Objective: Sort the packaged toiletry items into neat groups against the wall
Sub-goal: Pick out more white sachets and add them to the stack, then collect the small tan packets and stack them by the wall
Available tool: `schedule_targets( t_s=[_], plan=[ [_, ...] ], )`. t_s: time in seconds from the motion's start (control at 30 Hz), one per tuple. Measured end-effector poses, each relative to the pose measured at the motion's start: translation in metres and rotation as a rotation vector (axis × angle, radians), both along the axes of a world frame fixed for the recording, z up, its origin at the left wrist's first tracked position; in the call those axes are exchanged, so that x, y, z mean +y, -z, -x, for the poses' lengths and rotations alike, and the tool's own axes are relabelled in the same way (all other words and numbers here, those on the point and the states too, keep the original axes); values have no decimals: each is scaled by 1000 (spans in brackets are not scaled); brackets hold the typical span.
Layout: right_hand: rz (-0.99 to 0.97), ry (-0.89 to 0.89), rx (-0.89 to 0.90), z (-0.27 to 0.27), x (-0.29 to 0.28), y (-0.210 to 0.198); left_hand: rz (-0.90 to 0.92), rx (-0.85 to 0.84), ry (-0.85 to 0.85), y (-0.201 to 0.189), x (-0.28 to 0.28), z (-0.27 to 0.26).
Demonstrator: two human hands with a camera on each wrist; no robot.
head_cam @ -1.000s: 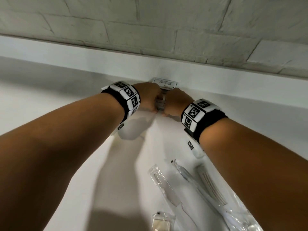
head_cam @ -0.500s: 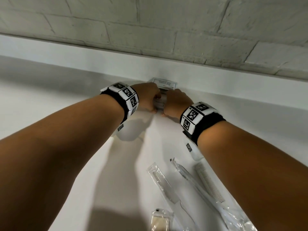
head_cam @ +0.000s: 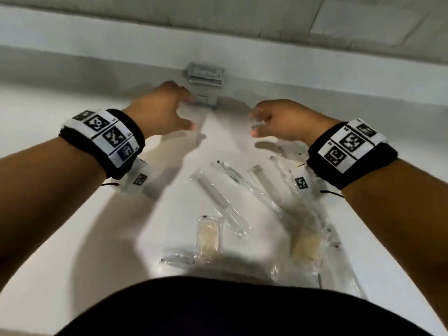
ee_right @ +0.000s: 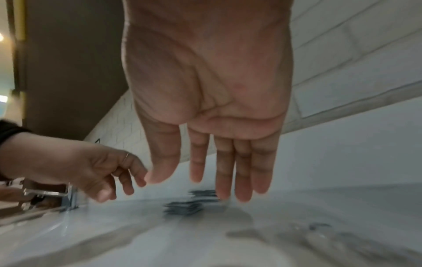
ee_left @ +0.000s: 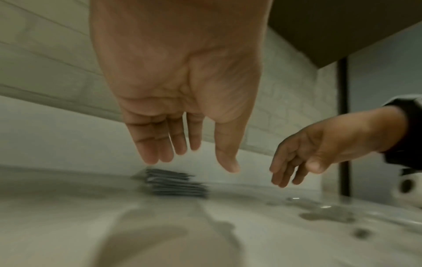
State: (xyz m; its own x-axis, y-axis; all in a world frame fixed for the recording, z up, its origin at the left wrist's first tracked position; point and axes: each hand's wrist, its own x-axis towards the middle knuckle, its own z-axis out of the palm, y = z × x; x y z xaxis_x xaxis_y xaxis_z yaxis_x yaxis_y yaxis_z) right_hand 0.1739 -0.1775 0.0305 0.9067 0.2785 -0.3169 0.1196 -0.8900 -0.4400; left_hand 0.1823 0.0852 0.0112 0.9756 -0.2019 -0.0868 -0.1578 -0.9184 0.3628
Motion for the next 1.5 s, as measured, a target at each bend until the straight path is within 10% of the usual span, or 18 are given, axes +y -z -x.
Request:
schedule_targets(
  t_s=[0.4, 0.73, 1.0, 1.17, 1.5],
  plan=[
    [349, -454, 137, 168, -78, 13, -433, 263, 779, 2, -57, 152],
    [499, -572, -341, 181, -81, 44, -650, 53, 748, 8, -68, 168],
    [23, 34, -241, 176, -119, 24, -720, 162, 726, 1, -81, 160],
    [36, 505, -221, 136, -188, 12, -325, 214, 628, -21, -107, 138],
    [217, 500, -30, 106, -191, 40, -249, 115, 507, -3, -228, 76]
  ],
)
